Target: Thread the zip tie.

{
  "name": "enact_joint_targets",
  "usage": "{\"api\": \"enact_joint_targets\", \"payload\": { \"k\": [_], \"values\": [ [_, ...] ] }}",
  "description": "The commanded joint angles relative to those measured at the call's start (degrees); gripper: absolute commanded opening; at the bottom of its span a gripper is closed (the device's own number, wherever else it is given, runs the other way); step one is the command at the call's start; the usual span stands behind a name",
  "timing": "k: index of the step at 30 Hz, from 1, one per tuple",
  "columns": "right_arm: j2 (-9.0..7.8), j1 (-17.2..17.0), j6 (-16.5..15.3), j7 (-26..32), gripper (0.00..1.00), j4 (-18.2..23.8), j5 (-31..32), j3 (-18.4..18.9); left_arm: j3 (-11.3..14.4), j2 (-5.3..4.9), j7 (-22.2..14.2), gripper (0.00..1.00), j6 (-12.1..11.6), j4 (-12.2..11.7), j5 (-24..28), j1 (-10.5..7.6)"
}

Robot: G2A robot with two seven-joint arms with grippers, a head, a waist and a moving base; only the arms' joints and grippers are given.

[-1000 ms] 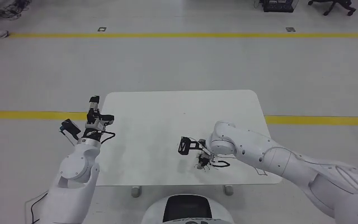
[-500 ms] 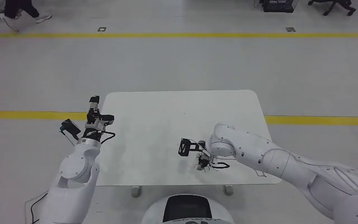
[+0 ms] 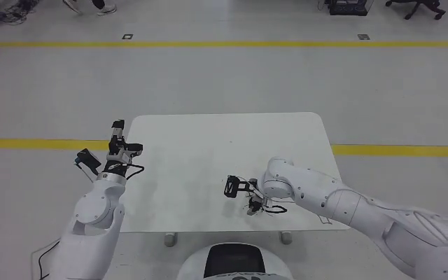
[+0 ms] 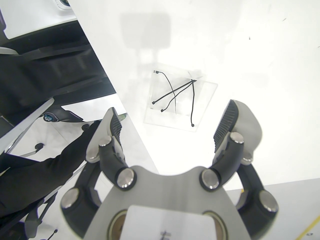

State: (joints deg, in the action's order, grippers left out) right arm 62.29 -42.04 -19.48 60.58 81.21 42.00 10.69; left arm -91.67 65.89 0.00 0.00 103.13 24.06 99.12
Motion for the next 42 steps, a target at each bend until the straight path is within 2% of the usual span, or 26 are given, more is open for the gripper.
{"api": "enact_joint_targets", "payload": {
  "k": [1, 2, 6, 7, 8, 15, 30, 42],
  "values": [
    [0.00, -0.1, 0.0, -0.1, 0.94, -0.1, 0.0, 0.1, 0.0, 0.00, 0.0, 1.00, 0.0, 0.0, 0.0, 0.00],
    [-0.02, -0.2, 0.0, -0.1, 0.93, -0.1, 0.0, 0.2, 0.0, 0.00, 0.0, 1.00, 0.0, 0.0, 0.0, 0.00],
    [-0.16, -0.3, 0.0, -0.1, 0.75, -0.3, 0.0, 0.4, 0.0, 0.00, 0.0, 1.00, 0.0, 0.0, 0.0, 0.00],
    [-0.18, -0.4, 0.0, -0.1, 0.59, -0.3, 0.0, 0.4, 0.0, 0.00, 0.0, 1.00, 0.0, 0.0, 0.0, 0.00],
    [-0.20, -0.4, 0.0, -0.1, 0.50, -0.3, -0.1, 0.4, 0.0, 0.00, 0.0, 1.00, 0.0, 0.0, 0.0, 0.00],
    [-0.17, -0.8, 0.0, -0.3, 0.43, -0.9, 0.1, 0.2, 0.0, 0.00, 0.0, 1.00, 0.0, 0.0, 0.0, 0.00],
    [1.13, -0.8, 0.0, -2.2, 0.29, -4.2, -0.1, -0.9, 0.0, 0.00, 0.0, 1.00, 0.0, 0.0, 0.0, 0.00],
    [3.19, -1.6, 0.0, -1.1, 0.24, -7.4, 0.2, -0.9, 0.0, 0.00, 0.0, 1.00, 0.0, 0.0, 0.0, 0.00]
  ]
}}
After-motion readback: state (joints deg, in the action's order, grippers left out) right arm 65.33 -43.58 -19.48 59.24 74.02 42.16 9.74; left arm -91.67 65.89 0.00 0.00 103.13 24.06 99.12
